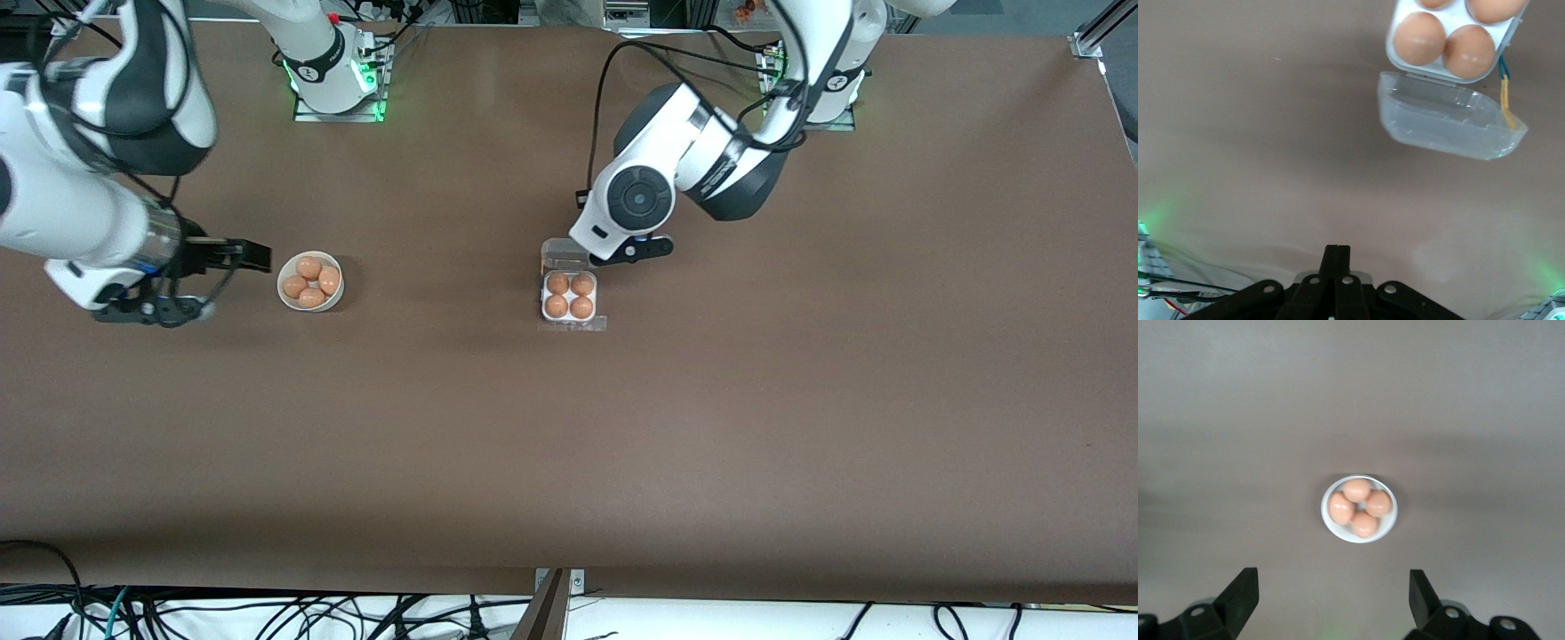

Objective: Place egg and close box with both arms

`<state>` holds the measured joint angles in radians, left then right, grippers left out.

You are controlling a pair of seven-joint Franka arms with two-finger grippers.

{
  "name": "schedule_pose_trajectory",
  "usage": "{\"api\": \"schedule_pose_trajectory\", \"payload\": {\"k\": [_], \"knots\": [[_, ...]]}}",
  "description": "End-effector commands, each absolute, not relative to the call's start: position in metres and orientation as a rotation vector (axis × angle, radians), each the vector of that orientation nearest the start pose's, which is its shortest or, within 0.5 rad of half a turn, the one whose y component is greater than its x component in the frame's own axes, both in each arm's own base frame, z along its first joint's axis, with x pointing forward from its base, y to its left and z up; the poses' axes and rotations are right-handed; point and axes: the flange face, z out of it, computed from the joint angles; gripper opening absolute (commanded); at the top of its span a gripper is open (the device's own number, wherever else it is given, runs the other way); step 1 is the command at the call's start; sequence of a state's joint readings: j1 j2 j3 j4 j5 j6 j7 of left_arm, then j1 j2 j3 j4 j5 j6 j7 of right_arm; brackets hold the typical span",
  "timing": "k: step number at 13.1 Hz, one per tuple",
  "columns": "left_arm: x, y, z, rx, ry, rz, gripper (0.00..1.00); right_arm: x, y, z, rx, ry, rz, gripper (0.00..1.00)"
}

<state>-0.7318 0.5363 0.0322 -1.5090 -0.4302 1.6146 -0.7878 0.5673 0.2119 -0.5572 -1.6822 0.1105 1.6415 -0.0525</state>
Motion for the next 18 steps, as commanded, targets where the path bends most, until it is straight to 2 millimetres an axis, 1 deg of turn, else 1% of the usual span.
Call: {"api": "schedule_pose_trajectory", "payload": {"k": [1, 3, 5, 6, 7, 8, 9, 10, 11, 12, 13, 14, 15, 16, 17, 18], "knots": [[0.487, -0.478, 0.31, -3.02, -0.37, 0.94, 0.0, 0.582, 0.002, 0.498, -3.076, -0.12, 0.355, 1.0], [0.486, -0.492, 0.292, -3.042, -0.37, 0.9, 0.0, 0.582, -0.007, 0.51, -3.075, -0.111, 0.35, 1.0], [0.488, -0.496, 0.274, -3.044, -0.428, 0.87, 0.0, 0.577, -0.033, 0.52, -3.055, -0.039, 0.361, 1.0], [0.486, -0.499, 0.271, -3.047, -0.424, 0.86, 0.0, 0.579, -0.027, 0.524, -3.034, -0.068, 0.352, 1.0], [0.486, -0.501, 0.268, -3.051, -0.423, 0.849, 0.0, 0.58, -0.031, 0.522, -3.02, -0.061, 0.362, 1.0], [0.492, -0.499, 0.269, -3.073, -0.435, 0.822, 0.0, 0.581, -0.027, 0.525, -3.016, -0.075, 0.356, 1.0], [0.502, -0.496, 0.27, -3.108, -0.45, 0.77, 0.0, 0.582, -0.031, 0.525, -3.011, -0.017, 0.355, 1.0], [0.512, -0.493, 0.275, -3.143, -0.475, 0.71, 0.0, 0.581, -0.033, 0.528, -3.007, -0.006, 0.345, 1.0], [0.522, -0.489, 0.286, -3.162, -0.496, 0.675, 0.0, 0.58, -0.034, 0.536, -3.005, -0.013, 0.324, 1.0], [0.526, -0.492, 0.304, -3.175, -0.478, 0.656, 0.03, 0.579, -0.037, 0.539, -3.01, -0.016, 0.315, 1.0], [0.528, -0.485, 0.316, -3.144, -0.431, 0.615, 0.07, 0.577, -0.045, 0.544, -3.011, 0.001, 0.302, 1.0], [0.537, -0.471, 0.338, -3.11, -0.393, 0.531, 0.19, 0.577, -0.043, 0.545, -3.011, -0.003, 0.298, 1.0], [0.546, -0.458, 0.369, -3.096, -0.376, 0.464, 0.33, 0.577, -0.042, 0.545, -3.029, -0.013, 0.302, 1.0], [0.565, -0.432, 0.399, -3.1, -0.413, 0.425, 0.56, 0.576, -0.043, 0.547, -3.065, -0.017, 0.304, 1.0], [0.585, -0.405, 0.422, -3.115, -0.436, 0.38, 0.74, 0.575, -0.044, 0.548, -3.072, -0.016, 0.311, 1.0], [0.599, -0.385, 0.441, -3.128, -0.416, 0.314, 0.85, 0.574, -0.044, 0.55, -3.079, -0.018, 0.308, 1.0]]}}
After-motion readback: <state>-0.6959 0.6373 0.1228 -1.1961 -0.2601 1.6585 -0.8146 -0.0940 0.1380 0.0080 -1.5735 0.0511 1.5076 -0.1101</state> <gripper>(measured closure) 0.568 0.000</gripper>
